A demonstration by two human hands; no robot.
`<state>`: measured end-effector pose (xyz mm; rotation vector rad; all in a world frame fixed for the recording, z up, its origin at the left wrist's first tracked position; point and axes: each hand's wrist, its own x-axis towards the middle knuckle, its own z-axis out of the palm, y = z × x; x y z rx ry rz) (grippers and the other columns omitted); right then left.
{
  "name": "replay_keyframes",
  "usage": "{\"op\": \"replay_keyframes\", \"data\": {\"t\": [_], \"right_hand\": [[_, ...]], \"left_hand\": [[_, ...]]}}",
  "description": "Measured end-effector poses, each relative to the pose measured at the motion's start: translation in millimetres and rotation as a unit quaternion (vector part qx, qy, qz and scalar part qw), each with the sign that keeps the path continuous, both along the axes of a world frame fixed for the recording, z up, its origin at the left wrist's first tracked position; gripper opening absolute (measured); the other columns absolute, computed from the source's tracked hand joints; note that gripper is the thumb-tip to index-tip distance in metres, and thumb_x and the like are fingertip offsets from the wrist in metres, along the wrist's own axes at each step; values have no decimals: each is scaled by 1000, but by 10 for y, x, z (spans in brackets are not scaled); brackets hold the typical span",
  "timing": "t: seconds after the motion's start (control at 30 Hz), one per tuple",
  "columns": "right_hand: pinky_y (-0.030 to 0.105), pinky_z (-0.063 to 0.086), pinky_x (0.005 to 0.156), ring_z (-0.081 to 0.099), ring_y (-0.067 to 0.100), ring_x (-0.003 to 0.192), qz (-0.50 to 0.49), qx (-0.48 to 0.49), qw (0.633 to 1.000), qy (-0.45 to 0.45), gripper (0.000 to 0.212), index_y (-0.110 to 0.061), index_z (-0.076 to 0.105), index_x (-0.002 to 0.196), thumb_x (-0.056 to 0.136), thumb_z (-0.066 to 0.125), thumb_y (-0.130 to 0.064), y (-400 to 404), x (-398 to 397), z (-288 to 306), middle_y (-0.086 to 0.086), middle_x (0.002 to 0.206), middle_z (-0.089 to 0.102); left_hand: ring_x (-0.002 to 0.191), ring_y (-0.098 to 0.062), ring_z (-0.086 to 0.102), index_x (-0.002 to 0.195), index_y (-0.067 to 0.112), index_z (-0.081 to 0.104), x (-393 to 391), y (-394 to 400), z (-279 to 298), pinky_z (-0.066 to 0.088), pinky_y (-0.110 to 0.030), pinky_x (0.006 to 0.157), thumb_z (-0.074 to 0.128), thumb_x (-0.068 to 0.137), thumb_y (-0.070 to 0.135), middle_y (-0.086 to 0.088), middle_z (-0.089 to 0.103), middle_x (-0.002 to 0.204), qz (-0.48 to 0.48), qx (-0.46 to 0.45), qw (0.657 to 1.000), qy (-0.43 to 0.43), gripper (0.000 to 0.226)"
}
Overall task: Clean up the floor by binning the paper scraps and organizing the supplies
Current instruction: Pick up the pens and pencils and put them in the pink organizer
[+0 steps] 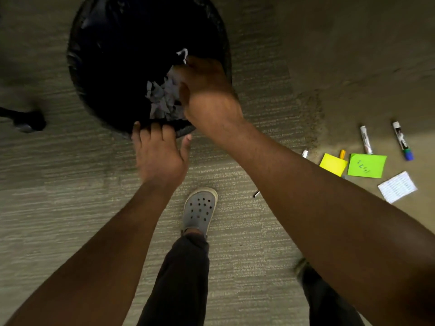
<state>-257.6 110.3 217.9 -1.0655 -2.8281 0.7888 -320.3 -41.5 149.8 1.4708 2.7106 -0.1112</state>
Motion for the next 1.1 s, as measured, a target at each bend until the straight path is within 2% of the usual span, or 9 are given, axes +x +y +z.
{"op": "replay_keyframes", "data": {"t": [0.17,0.27,0.4,0.53,0.7,0.77,0.87,0.93,1.1], "right_hand": [[33,44,96,51,25,118,-81,-1,988,128,35,-15,60,125,91,50,-22,-124,335,-17,5,127,60],[42,47,90,56,27,106,-141,-34,974,174,30,-8,63,119,92,54,-18,-280,748,-133,11,114,65],[38,46,93,57,25,108,-211,-39,963,161,27,-4,64,116,93,53,-14,-435,1450,-427,10,117,66],[37,47,91,59,24,104,-271,-68,955,97,26,-7,65,114,94,51,-15,-548,2161,-729,9,113,67],[37,52,78,64,30,93,-357,-160,920,-9,23,-10,67,108,94,50,-18,-732,3015,-1095,12,103,70],[35,50,69,64,30,82,-357,-187,913,-58,22,-11,66,104,94,49,-20,-794,3312,-1236,13,94,70],[29,46,63,63,25,74,-344,-222,906,-111,19,-14,65,102,94,49,-21,-884,3678,-1451,10,89,69],[27,41,63,62,24,75,-339,-247,898,-136,18,-15,64,98,94,47,-22,-924,3828,-1600,9,88,68],[25,40,57,56,20,65,-337,-267,891,-149,17,-19,64,90,92,48,-22,-910,3827,-1987,7,81,69]], "left_hand": [[99,-41,46,99,3,47,-11,-6,-71,23,-56,112,30,99,52,-26,53,103,-3,31,999,16,52],[111,-42,44,111,1,45,28,-15,-61,20,-55,114,34,97,53,-27,52,114,15,60,998,7,54],[130,-41,36,130,2,43,334,-2,23,13,-48,118,45,96,43,-27,44,135,-30,139,989,-28,53],[131,-39,39,126,2,48,882,83,20,17,-50,118,50,92,31,-24,44,137,-131,144,977,-90,45],[110,-35,53,113,2,60,1629,185,-262,30,-47,113,51,88,21,-18,61,111,-133,55,967,-212,33],[100,-35,57,105,4,63,1890,240,-420,42,-44,99,50,86,19,-16,64,103,-103,19,960,-259,27],[90,-35,59,96,6,64,2182,342,-657,47,-41,83,53,84,15,-14,66,95,-54,-25,951,-303,18],[92,-35,58,97,7,63,2308,416,-841,47,-40,81,55,84,13,-15,65,97,-56,-68,948,-306,16],[114,-35,48,125,10,51,2464,585,-1403,44,-44,94,61,86,19,-17,49,126,-129,-175,943,-251,41]]}}
